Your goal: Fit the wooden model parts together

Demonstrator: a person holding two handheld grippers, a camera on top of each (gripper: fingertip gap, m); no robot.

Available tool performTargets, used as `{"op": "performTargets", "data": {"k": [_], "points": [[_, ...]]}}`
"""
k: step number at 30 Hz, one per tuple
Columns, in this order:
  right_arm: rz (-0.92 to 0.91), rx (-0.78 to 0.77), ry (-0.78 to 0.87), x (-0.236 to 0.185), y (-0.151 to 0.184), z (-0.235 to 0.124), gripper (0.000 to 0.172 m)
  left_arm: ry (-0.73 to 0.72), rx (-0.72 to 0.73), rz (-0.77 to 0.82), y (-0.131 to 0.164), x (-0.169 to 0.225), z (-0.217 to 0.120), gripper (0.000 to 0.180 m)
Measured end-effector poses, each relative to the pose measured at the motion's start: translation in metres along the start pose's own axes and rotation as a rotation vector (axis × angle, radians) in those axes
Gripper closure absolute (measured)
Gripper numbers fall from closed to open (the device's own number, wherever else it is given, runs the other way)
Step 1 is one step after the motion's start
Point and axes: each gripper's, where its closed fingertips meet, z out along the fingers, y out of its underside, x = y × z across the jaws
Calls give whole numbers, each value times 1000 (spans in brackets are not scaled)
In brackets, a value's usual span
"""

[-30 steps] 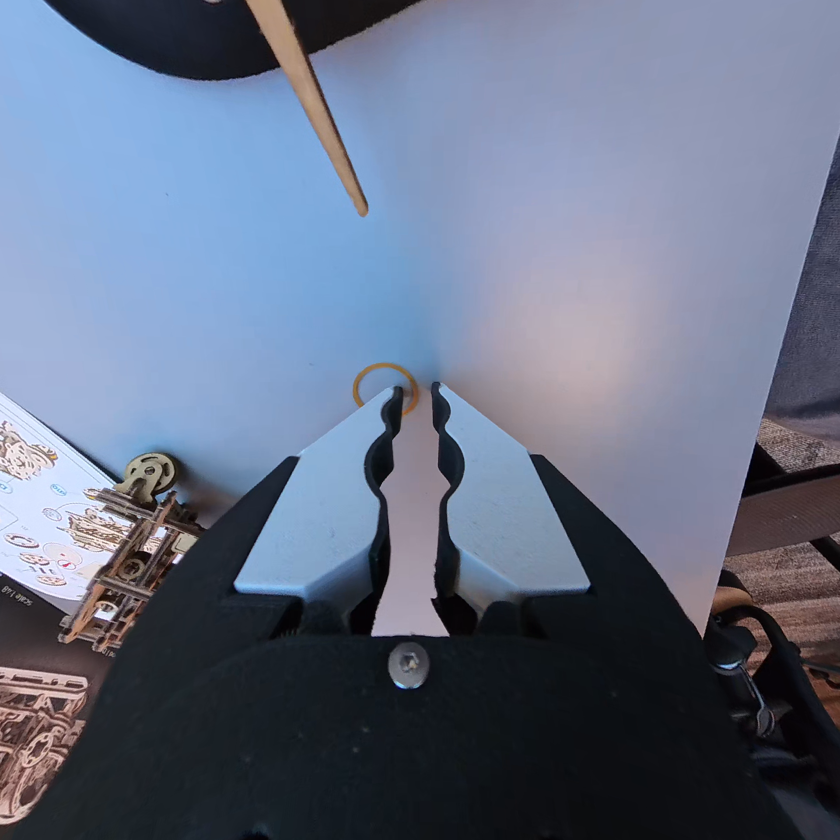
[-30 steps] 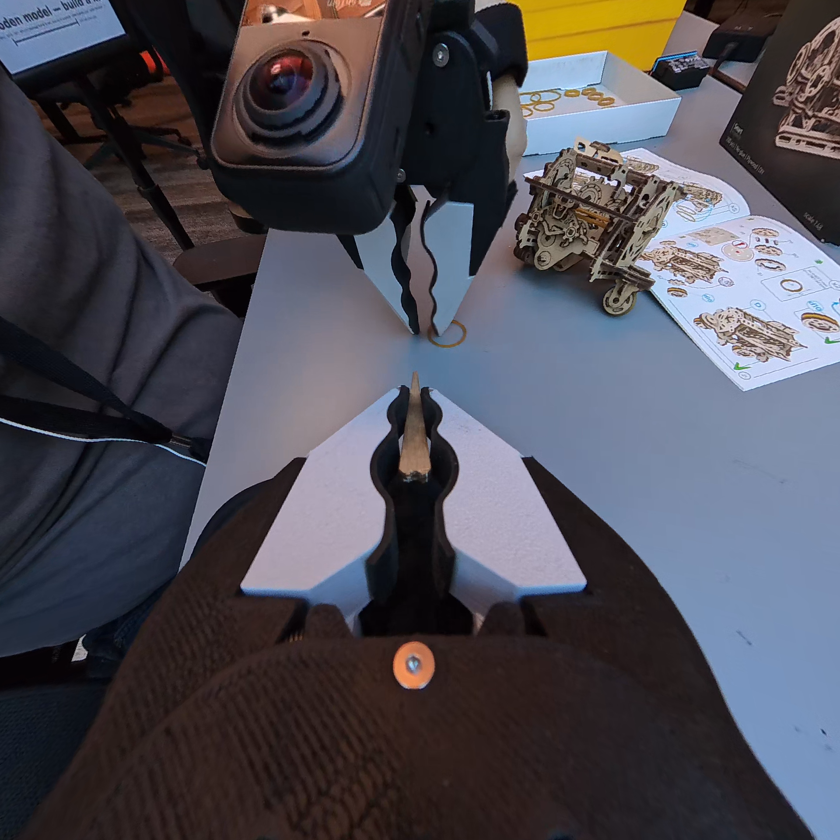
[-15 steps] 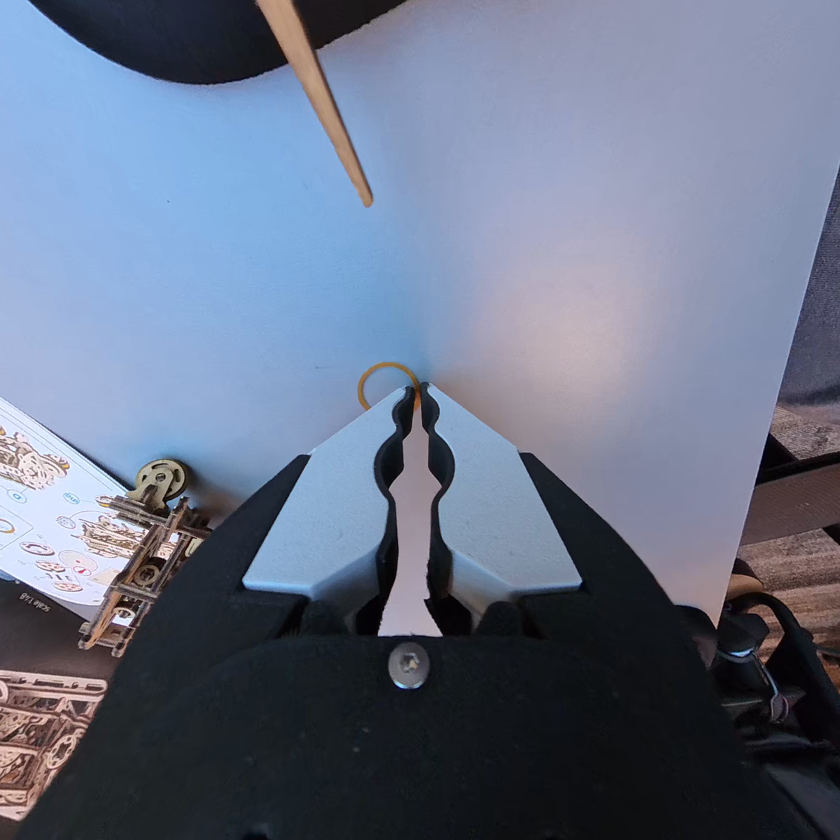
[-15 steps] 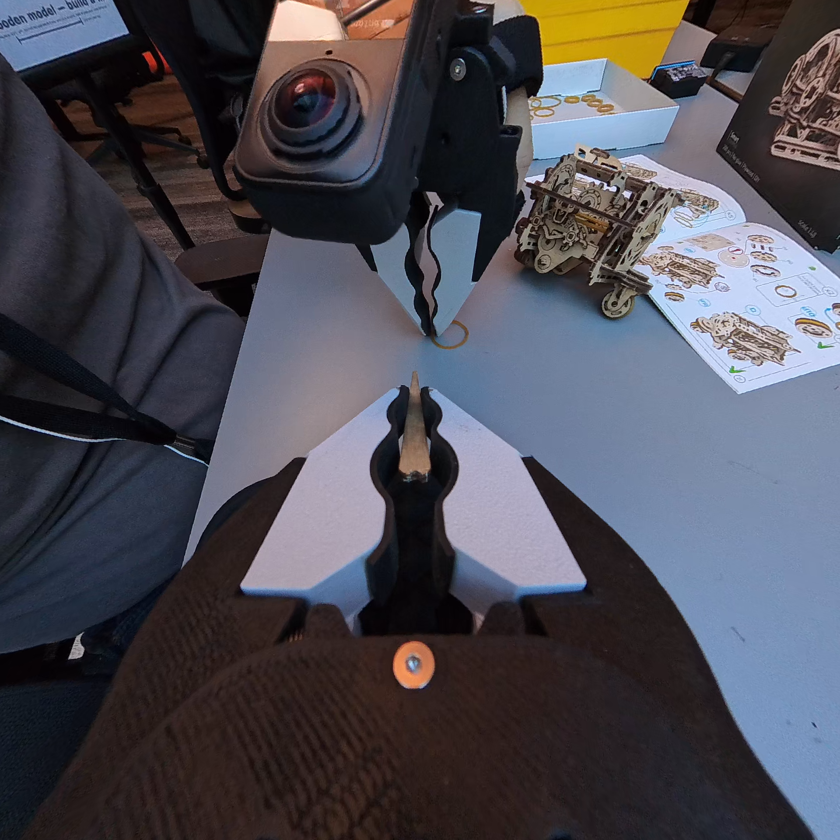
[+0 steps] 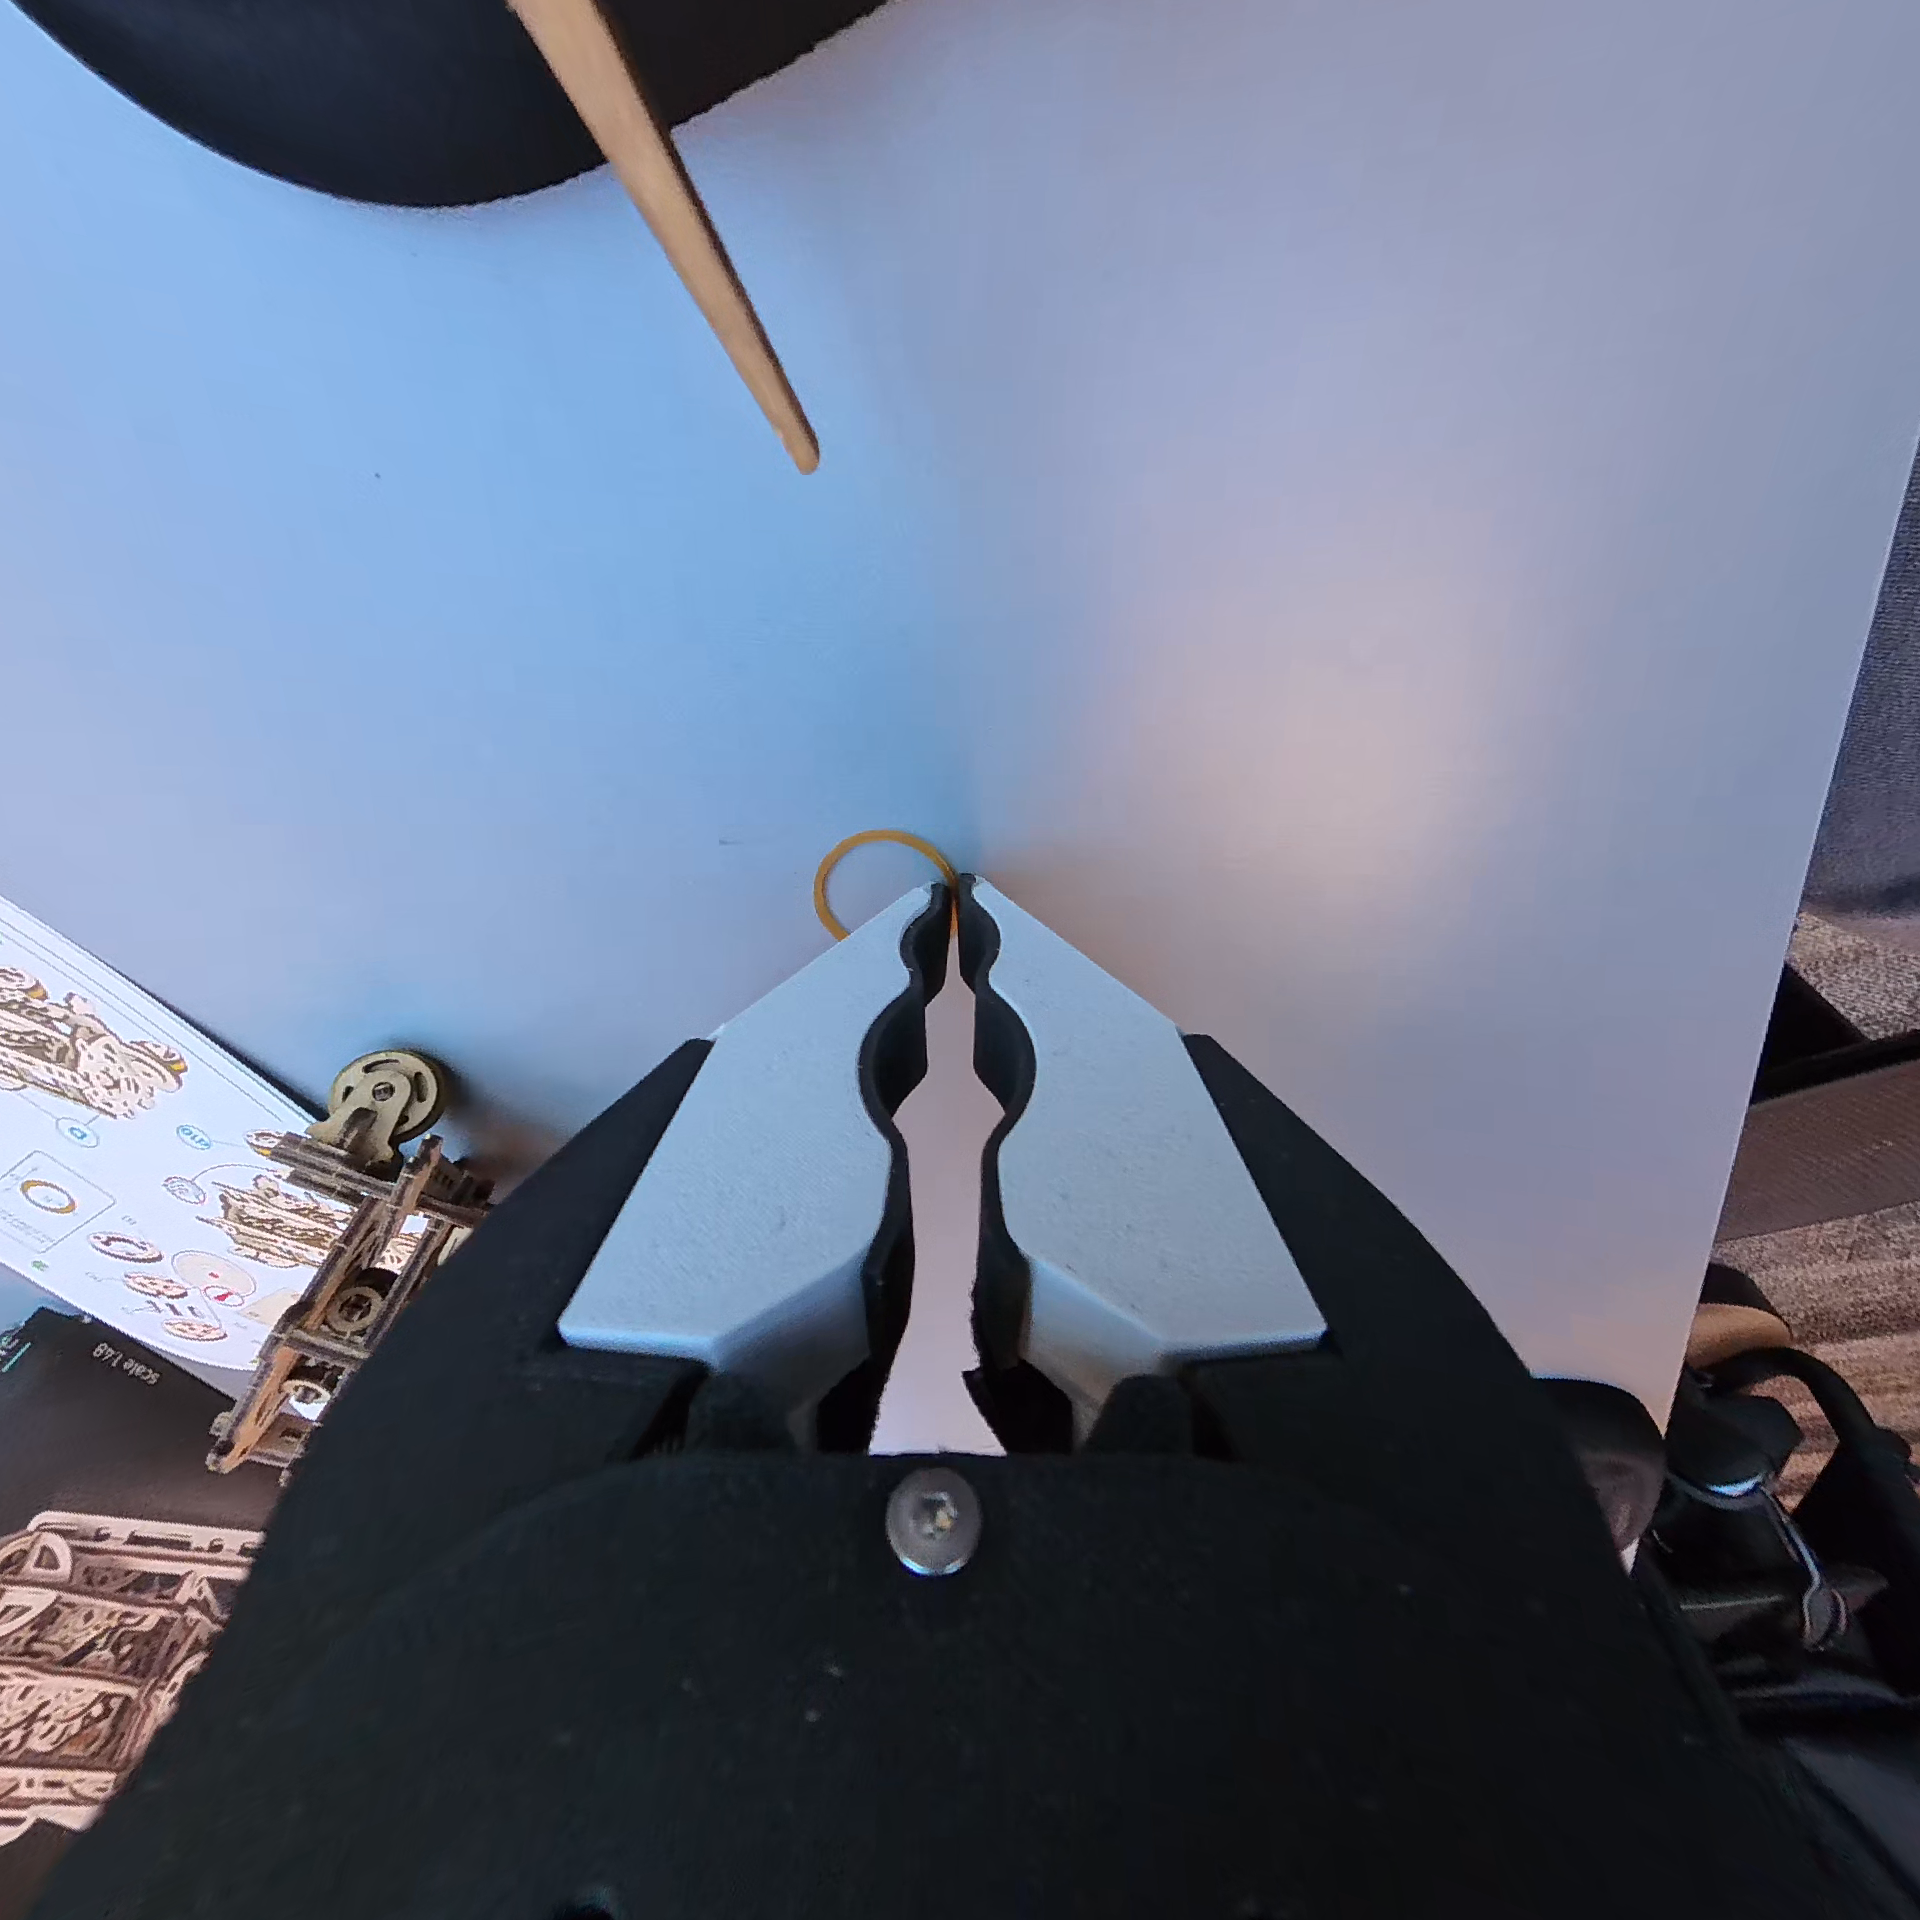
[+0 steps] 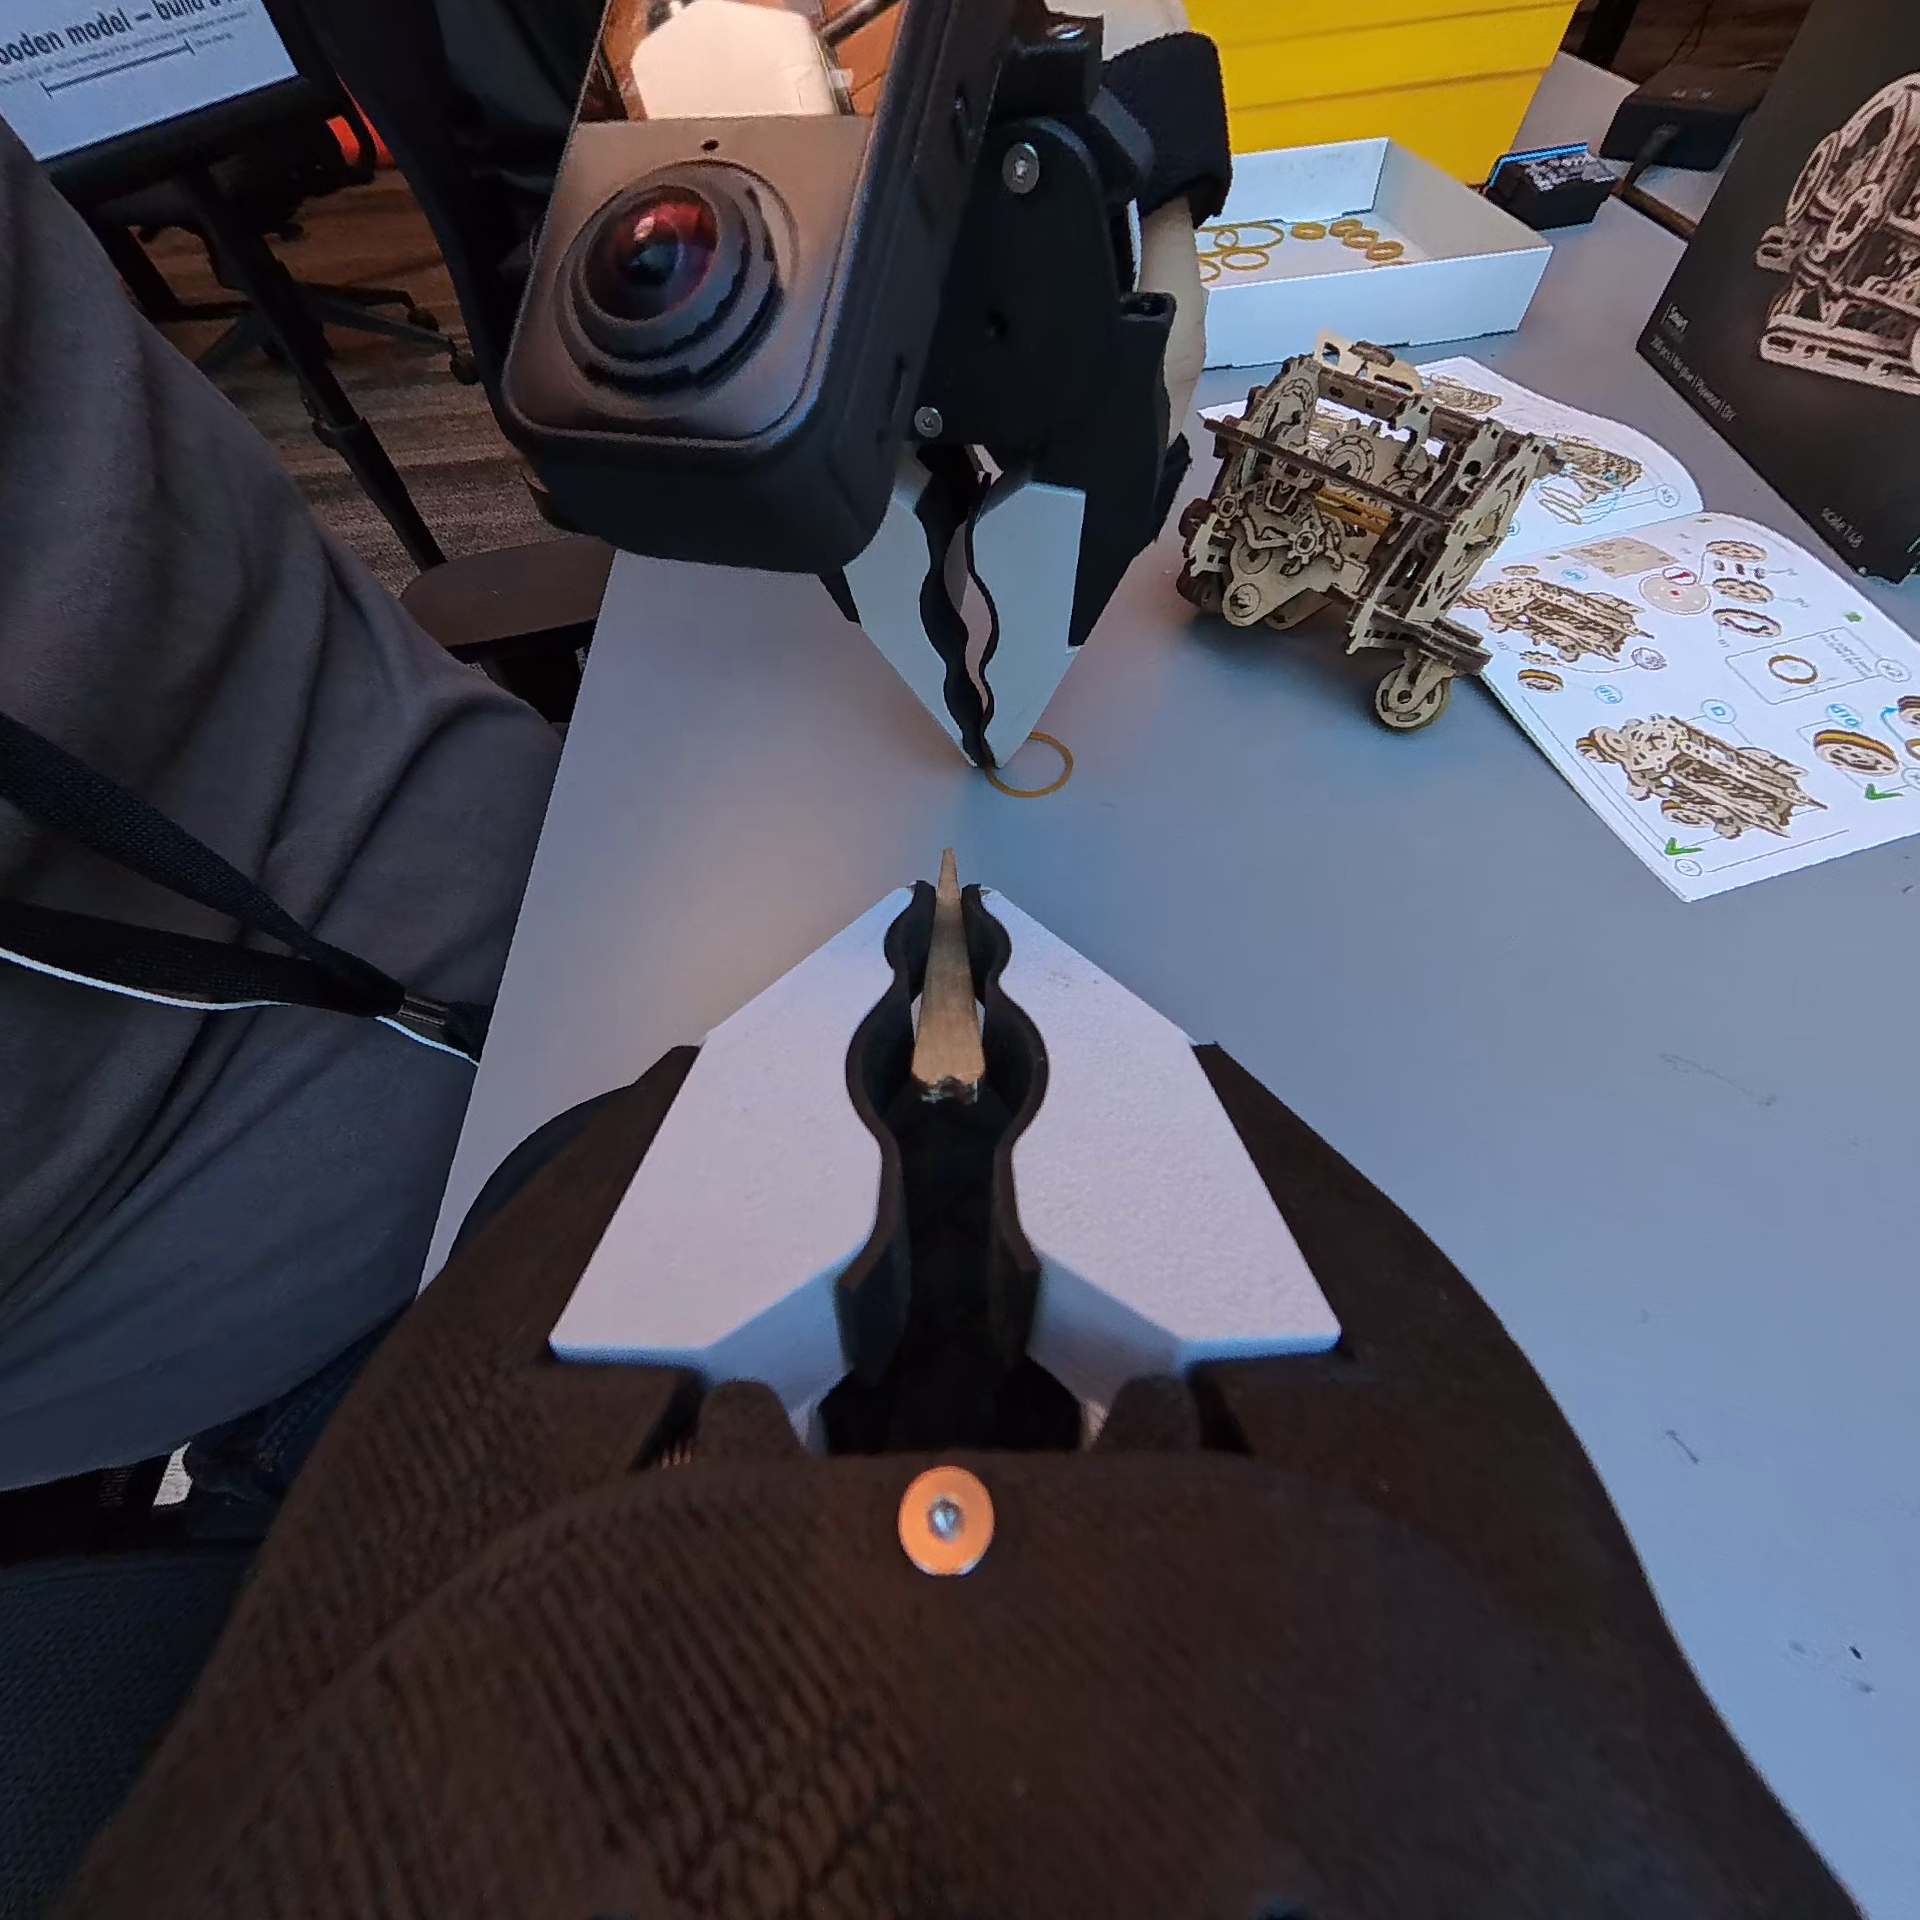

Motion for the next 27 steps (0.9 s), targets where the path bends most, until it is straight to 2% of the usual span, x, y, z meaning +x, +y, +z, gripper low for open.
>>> {"op": "performTargets", "data": {"k": [9,20,27], "points": [[1,-3,-1,0,0,0,168,-8,-19,-19,10,-5,-1,180],[4,-14,-1,0,2,1,168,-17,40,-42,3,-8,-19,180],[67,19,31,10,-1,-3,168,-84,157,-97,-3,-18,-45,180]]}}
